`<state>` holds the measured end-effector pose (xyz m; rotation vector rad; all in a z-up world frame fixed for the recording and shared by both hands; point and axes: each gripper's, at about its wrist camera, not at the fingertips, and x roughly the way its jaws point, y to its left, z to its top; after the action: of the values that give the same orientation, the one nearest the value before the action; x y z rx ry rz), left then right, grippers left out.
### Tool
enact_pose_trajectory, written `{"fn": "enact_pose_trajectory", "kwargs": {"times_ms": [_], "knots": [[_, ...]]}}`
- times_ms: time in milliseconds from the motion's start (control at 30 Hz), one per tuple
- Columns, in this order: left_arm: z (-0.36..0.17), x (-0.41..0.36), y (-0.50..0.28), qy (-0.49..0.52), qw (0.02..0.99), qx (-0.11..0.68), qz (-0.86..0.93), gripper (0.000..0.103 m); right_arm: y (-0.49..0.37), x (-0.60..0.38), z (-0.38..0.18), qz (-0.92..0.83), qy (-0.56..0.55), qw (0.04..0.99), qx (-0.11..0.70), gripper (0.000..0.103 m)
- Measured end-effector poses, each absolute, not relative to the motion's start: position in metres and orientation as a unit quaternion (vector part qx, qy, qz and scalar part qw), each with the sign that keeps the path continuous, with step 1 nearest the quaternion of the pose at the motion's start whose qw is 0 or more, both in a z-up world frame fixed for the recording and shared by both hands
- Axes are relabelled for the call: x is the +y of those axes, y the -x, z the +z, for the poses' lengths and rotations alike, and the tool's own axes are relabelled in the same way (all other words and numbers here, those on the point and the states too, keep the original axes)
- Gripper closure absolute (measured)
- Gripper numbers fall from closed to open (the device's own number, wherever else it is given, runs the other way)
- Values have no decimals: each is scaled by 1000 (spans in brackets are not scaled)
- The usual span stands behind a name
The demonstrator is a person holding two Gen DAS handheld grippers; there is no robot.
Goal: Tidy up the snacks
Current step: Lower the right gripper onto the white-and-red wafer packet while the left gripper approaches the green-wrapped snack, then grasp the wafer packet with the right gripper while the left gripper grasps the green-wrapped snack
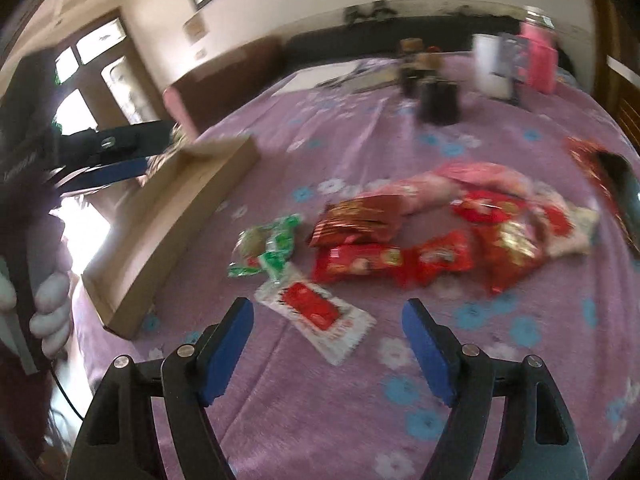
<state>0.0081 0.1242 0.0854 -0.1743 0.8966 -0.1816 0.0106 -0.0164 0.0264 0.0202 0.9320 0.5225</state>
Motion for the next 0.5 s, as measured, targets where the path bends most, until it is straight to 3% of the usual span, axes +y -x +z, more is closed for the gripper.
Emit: {"fn": "enact_pose_trajectory", "kwargs": {"times_ms": [100, 200, 233, 267, 400, 467, 500], "knots": [[72, 121, -14, 84, 882, 455, -95, 1, -16, 1, 17, 253, 22, 858, 446, 24], [59, 112, -17, 75, 871, 473, -108, 9, -20, 15, 8, 251, 54, 856, 449, 26], [55, 108, -18, 69, 870, 477, -106, 10, -22, 17, 6, 250, 59, 855, 450, 32], [53, 106, -19, 64, 869, 479, -106, 15, -23, 19, 4, 251, 60, 854, 452, 48], [43, 99, -24, 56, 862, 492, -111, 27, -23, 14, 3, 252, 47, 852, 456, 62], [38, 96, -27, 51, 856, 502, -117, 44, -20, 8, 7, 257, 30, 852, 455, 76], [34, 94, -28, 47, 853, 507, -117, 45, -19, 5, 9, 258, 23, 851, 456, 81]]}}
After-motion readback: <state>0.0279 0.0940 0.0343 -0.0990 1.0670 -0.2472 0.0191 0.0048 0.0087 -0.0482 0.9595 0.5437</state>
